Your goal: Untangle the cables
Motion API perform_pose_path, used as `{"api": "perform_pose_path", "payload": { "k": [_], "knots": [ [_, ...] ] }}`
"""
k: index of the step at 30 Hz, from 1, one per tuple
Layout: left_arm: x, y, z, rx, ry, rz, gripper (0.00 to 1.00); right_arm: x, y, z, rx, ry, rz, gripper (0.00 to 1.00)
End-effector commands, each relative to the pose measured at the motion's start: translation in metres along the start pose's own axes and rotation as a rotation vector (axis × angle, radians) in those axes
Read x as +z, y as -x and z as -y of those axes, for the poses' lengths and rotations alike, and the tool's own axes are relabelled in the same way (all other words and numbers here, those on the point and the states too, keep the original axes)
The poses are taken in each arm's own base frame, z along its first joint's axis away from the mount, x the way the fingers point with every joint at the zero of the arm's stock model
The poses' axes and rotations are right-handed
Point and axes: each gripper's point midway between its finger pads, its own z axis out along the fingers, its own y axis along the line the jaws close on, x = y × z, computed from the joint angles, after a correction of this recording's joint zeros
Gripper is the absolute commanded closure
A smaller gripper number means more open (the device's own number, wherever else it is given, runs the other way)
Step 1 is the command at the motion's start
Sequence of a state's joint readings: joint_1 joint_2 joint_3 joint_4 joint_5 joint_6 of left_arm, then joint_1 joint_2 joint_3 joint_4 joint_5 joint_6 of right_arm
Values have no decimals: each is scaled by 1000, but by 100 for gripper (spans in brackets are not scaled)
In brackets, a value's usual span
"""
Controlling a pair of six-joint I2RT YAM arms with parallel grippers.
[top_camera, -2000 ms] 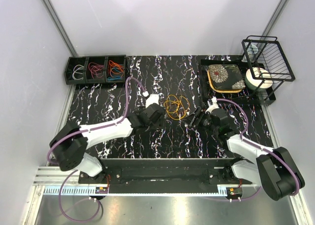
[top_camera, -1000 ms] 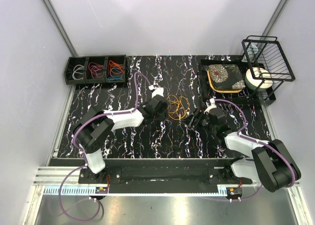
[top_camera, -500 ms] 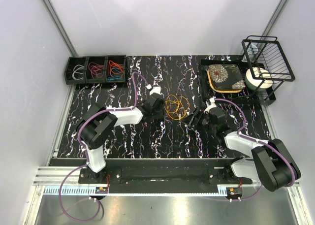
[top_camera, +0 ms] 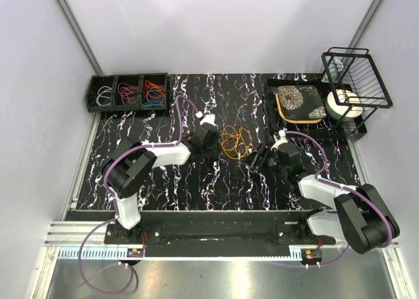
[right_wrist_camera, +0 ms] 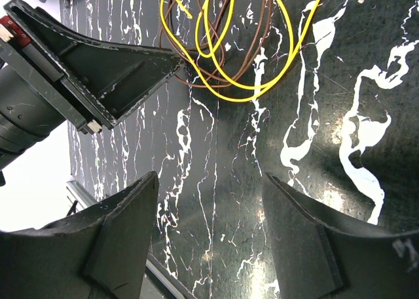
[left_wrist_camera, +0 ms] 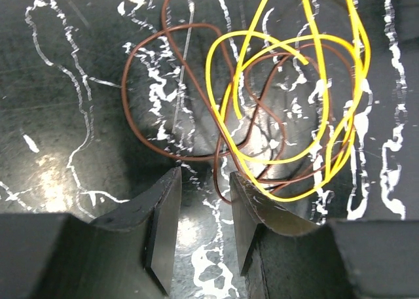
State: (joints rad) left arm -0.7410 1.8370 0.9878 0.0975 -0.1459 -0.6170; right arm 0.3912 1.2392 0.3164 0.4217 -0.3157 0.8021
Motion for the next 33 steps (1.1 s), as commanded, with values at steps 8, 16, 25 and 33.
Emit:
{"api": "perform_pose_path", "payload": {
  "k": [8, 16, 25, 33],
  "knots": [
    [-3, 21, 20, 1, -86, 75, 62, 3, 16, -18, -19, 54, 37, 30],
    [0, 20, 18, 1, -77, 69, 64, 3, 16, -18, -21, 54, 35, 30],
    [14, 20, 22, 0, -75, 59, 73, 3, 17, -18, -20, 53, 37, 30],
    [21, 21, 26, -1, -79, 54, 97, 3, 16, -18, -19, 54, 35, 30]
  ]
}}
